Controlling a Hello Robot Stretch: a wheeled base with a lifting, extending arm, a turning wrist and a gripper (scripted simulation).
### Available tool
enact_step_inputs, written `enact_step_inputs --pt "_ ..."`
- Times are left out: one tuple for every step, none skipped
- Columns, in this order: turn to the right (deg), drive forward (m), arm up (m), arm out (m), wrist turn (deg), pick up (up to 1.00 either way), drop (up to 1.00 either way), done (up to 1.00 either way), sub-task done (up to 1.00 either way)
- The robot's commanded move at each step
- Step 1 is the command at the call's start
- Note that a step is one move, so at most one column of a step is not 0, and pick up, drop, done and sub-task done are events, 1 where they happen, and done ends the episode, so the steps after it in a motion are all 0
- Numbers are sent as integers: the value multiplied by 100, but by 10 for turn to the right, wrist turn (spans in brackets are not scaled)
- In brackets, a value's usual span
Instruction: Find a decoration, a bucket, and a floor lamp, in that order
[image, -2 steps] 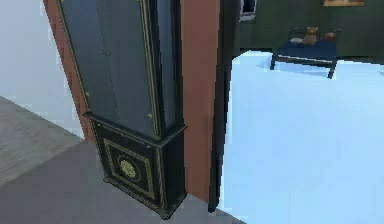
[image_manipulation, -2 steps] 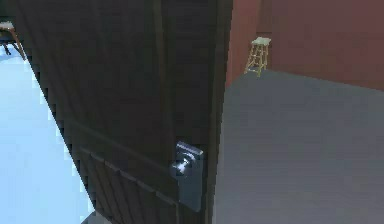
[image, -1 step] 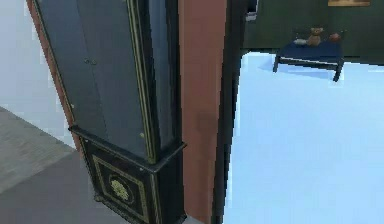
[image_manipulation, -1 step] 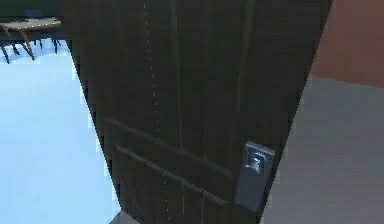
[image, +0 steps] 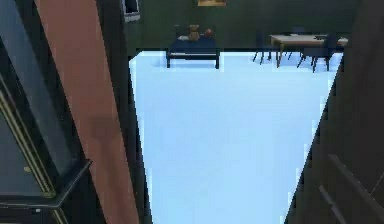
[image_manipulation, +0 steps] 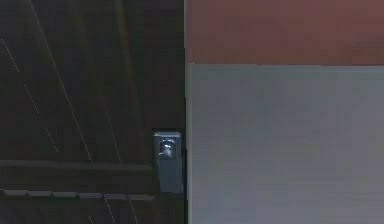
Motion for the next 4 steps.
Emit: enact_step_inputs --pt "0 100 0 0 0 0 0 0 0" --pt "420 0 0 0 0 0 0 0 0" --pt "0 5 0 0 0 0 0 0 0" --pt "390 0 0 0 0 0 0 0 0"
